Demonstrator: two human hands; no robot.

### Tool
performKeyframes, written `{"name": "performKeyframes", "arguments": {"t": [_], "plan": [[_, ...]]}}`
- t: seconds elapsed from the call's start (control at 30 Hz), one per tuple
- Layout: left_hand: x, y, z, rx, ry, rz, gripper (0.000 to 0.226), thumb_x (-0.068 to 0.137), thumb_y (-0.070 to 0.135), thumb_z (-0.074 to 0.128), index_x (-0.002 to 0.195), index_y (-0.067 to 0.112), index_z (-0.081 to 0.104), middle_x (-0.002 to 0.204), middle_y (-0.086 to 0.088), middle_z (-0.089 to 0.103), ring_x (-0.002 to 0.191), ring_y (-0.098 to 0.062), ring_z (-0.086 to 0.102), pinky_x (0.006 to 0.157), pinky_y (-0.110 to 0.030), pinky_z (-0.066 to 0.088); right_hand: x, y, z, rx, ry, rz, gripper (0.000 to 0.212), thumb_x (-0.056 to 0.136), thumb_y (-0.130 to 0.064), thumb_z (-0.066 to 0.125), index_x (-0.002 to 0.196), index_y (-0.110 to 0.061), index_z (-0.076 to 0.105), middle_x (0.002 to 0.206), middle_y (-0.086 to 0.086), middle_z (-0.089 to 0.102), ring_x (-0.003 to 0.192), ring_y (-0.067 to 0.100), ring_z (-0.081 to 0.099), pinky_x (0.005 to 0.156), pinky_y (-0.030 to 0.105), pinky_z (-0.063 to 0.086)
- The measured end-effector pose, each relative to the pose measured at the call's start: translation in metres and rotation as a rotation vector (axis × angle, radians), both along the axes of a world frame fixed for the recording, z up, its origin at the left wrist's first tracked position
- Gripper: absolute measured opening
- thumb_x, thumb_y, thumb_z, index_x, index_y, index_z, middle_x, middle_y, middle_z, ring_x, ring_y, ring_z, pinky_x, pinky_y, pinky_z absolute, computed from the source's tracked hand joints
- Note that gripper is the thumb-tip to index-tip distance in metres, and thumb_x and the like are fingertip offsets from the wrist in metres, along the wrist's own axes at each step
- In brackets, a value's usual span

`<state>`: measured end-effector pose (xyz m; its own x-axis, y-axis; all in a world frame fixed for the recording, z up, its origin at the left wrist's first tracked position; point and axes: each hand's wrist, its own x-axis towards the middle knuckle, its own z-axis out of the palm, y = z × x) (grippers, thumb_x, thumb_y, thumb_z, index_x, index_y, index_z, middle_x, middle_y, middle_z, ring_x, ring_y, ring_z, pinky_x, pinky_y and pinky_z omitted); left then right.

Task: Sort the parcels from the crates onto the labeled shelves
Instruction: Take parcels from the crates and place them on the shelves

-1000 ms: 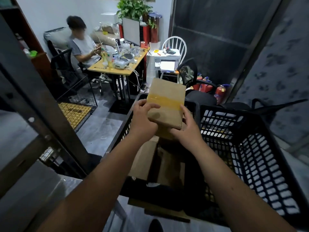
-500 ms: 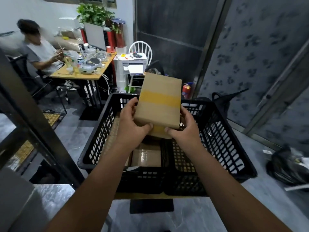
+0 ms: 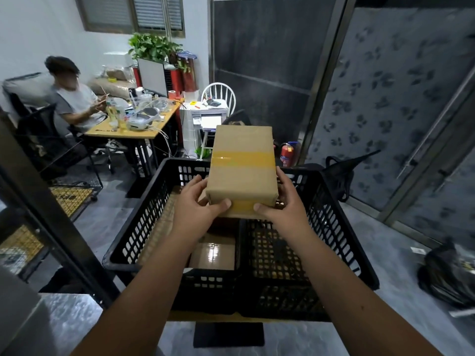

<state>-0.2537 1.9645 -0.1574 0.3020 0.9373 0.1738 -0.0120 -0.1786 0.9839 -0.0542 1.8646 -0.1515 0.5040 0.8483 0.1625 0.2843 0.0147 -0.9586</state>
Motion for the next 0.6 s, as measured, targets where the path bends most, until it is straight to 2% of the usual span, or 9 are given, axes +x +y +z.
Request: {"name": "performKeyframes", "arguments": {"t": [0.1,0.23,0.3,0.4,0.47,0.53,0.6], "plan": [[0.007,-0.003,0.0,-0.021,-0.025,-0.01,0.069,0.057,0.043,0.097,0.12,0.05,0.07,0.15,0.012,0.054,0.128,-0.012,0.06,0.104,-0.045,0.056,0.012,-0.001,0.0,-0.038,0.017,-0.007,0.108,0.076,-0.027,0.093,0.159,-0.043,0.027,0.145,-0.019,0.047,0.137,0.01,0.046,0.109,0.039,0.047],[0.011,-0.003,0.0,-0.067,-0.012,0.013,0.081,0.057,0.057,0.094,0.13,0.037,0.067,0.13,0.006,0.069,0.12,-0.017,0.066,0.097,-0.048,0.059,0.02,0.001,-0.002,-0.042,0.022,-0.015,0.1,0.075,-0.035,0.093,0.158,-0.027,0.037,0.146,-0.009,0.054,0.133,0.011,0.051,0.111,0.038,0.047],[0.013,-0.003,-0.001,-0.081,-0.013,0.013,0.082,0.057,0.063,0.095,0.13,0.04,0.066,0.132,0.008,0.069,0.125,-0.018,0.063,0.102,-0.051,0.056,0.02,0.001,-0.003,-0.042,0.003,-0.023,0.084,0.078,-0.033,0.091,0.15,-0.024,0.048,0.136,-0.012,0.058,0.124,0.008,0.053,0.103,0.03,0.048],[0.015,-0.007,0.001,-0.101,-0.028,-0.008,0.068,0.064,0.061,0.089,0.125,0.048,0.063,0.136,0.013,0.064,0.131,-0.014,0.057,0.107,-0.049,0.053,0.02,0.0,-0.002,-0.032,-0.017,-0.032,0.056,0.082,-0.037,0.087,0.129,-0.031,0.056,0.119,-0.023,0.059,0.105,-0.007,0.055,0.082,0.01,0.043],[0.017,-0.01,0.004,-0.102,-0.036,-0.043,0.062,0.067,0.065,0.084,0.123,0.052,0.06,0.137,0.013,0.061,0.131,-0.015,0.056,0.106,-0.048,0.054,0.021,0.0,0.0,-0.009,0.018,-0.031,0.047,0.085,-0.039,0.084,0.122,-0.032,0.057,0.115,-0.022,0.061,0.104,-0.008,0.057,0.081,0.014,0.045],[0.017,-0.015,0.006,-0.088,-0.014,-0.079,0.062,0.07,0.07,0.077,0.126,0.051,0.058,0.14,0.012,0.058,0.132,-0.015,0.055,0.106,-0.046,0.053,0.024,0.002,0.0,0.005,0.053,-0.035,0.041,0.088,-0.042,0.081,0.12,-0.03,0.059,0.117,-0.016,0.063,0.108,0.0,0.06,0.082,0.022,0.048],[0.016,-0.019,0.007,-0.098,-0.01,-0.109,0.057,0.081,0.066,0.071,0.131,0.044,0.055,0.14,0.009,0.057,0.129,-0.014,0.056,0.102,-0.034,0.054,0.026,0.003,0.002,0.001,0.069,-0.02,0.04,0.09,-0.048,0.077,0.119,-0.028,0.058,0.119,-0.012,0.063,0.109,0.005,0.061,0.083,0.024,0.048]]}}
